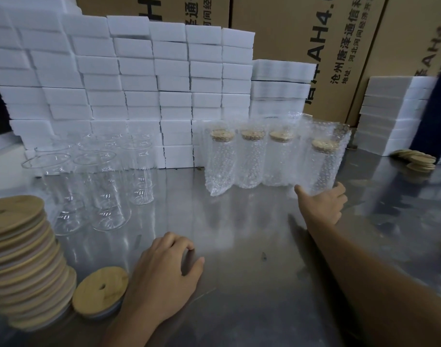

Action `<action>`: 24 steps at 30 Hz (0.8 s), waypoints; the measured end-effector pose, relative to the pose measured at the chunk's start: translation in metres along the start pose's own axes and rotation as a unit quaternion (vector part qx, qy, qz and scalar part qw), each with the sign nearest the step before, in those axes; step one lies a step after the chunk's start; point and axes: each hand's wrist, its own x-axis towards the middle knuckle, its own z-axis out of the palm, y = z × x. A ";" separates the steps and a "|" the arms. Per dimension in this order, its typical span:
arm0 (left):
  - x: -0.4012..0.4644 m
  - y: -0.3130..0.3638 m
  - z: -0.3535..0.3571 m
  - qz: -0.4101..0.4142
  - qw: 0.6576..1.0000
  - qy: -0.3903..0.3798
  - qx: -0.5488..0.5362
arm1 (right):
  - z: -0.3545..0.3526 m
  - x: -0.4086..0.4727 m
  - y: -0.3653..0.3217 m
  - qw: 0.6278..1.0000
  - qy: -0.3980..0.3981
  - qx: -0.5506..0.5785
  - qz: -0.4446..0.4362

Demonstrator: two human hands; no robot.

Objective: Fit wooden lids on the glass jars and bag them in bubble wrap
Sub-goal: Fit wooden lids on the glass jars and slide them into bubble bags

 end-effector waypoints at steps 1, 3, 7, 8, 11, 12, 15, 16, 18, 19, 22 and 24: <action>0.000 0.001 0.000 -0.001 1.000 -0.003 0.006 | 0.000 -0.008 -0.001 1.000 0.000 0.005 -0.004; 0.000 0.003 -0.001 0.000 1.000 -0.006 0.018 | -0.001 -0.024 -0.005 1.000 -0.005 0.017 -0.010; -0.002 0.007 -0.004 0.001 0.999 -0.016 0.028 | -0.002 -0.061 -0.014 0.999 -0.036 0.030 -0.020; -0.003 0.008 -0.004 0.001 0.999 -0.019 0.031 | -0.002 -0.071 -0.016 0.998 -0.051 0.029 -0.025; -0.003 0.008 -0.004 -0.005 0.999 -0.020 0.029 | 0.005 -0.100 -0.024 0.994 -0.099 0.032 -0.044; -0.003 0.008 -0.004 -0.009 0.999 -0.020 0.025 | 0.008 -0.109 -0.026 0.992 -0.114 0.033 -0.054; -0.003 0.008 -0.003 -0.022 1.000 -0.005 -0.006 | 0.016 -0.129 -0.031 0.977 -0.190 0.040 -0.082; -0.003 0.009 -0.003 -0.031 0.999 0.006 -0.020 | 0.017 -0.135 -0.032 0.973 -0.211 0.038 -0.090; -0.002 0.011 -0.003 -0.046 0.998 0.026 -0.039 | 0.021 -0.146 -0.036 0.964 -0.242 0.036 -0.104; -0.002 0.013 -0.003 -0.047 0.997 0.036 -0.045 | 0.023 -0.154 -0.038 0.959 -0.259 0.038 -0.111; -0.001 0.021 -0.004 -0.062 0.989 0.093 -0.099 | 0.037 -0.182 -0.048 0.935 -0.319 0.054 -0.145; -0.001 0.024 -0.007 -0.080 0.975 0.156 -0.134 | 0.048 -0.200 -0.057 0.917 -0.358 0.073 -0.159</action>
